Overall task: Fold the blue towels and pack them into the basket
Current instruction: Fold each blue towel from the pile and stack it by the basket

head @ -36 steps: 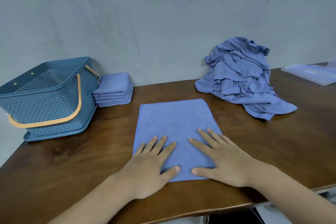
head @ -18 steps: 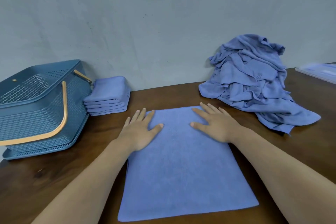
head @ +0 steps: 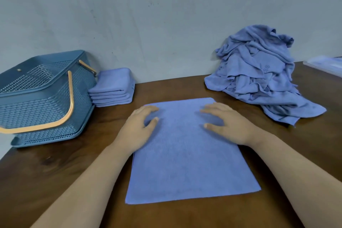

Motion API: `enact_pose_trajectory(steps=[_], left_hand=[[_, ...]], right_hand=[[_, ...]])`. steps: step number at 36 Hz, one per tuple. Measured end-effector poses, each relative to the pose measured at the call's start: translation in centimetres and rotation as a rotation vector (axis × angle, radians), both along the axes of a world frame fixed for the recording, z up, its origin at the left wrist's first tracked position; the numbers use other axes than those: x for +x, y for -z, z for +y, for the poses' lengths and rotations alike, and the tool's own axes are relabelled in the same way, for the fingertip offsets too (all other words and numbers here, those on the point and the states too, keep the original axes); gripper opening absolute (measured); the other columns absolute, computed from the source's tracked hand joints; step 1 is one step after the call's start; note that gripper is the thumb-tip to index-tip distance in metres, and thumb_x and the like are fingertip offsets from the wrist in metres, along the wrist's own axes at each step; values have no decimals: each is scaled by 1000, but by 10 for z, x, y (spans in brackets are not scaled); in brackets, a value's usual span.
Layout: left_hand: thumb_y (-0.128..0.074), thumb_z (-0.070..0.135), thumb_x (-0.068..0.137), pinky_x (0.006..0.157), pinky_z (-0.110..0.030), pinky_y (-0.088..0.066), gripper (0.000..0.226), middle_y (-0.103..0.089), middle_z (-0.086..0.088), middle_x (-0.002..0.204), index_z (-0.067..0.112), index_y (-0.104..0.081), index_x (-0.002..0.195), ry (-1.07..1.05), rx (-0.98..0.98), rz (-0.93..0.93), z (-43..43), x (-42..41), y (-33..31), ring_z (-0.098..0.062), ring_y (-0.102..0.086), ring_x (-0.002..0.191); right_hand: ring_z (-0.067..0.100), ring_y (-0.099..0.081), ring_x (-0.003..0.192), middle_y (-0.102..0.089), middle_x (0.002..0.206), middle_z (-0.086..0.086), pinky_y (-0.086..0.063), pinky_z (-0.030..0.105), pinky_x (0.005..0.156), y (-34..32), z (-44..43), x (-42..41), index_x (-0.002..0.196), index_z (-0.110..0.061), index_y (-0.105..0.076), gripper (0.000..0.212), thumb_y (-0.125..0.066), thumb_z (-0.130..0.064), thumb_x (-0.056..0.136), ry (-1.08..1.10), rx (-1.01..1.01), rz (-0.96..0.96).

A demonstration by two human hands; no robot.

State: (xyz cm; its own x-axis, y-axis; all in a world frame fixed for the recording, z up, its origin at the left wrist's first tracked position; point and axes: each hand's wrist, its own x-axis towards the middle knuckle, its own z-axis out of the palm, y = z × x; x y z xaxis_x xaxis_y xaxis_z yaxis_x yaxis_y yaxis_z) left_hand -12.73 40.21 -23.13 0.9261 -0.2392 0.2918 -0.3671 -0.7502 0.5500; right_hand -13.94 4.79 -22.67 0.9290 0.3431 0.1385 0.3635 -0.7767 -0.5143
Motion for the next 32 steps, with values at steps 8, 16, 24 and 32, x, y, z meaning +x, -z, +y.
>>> enact_pose_trajectory(steps=[8,16,24,32], left_hand=[[-66,37,104,92,-30,-52,8,-65,25,108,36,-70,111,401,124,-83,-28,-112,-34,-1,-61,107],[-61,64,99,78,-20,-43,28,-55,17,97,36,-59,101,617,373,-137,-50,-161,-26,-1,-51,92],[-57,45,106,75,-13,-29,17,-54,14,92,32,-62,97,589,387,-172,-56,-161,-25,-6,-49,85],[-53,43,109,80,-12,-30,14,-54,16,101,32,-60,104,593,412,-137,-56,-160,-25,-4,-48,91]], right_hand=[[-7,-19,155,-41,155,-37,-15,29,126,3,15,-108,137,-50,-63,38,-62,-60,99,-234,-94,-143],[-4,-56,123,-61,127,-33,-47,32,100,2,19,-145,112,-46,-75,15,-71,-41,98,-269,-25,-310],[-6,-57,114,-62,123,-31,-46,28,94,-2,28,-155,113,-44,-75,28,-71,-63,93,-371,-76,-315],[-7,-58,110,-66,119,-30,-46,24,94,-2,29,-154,112,-47,-77,23,-71,-61,94,-365,-79,-352]])
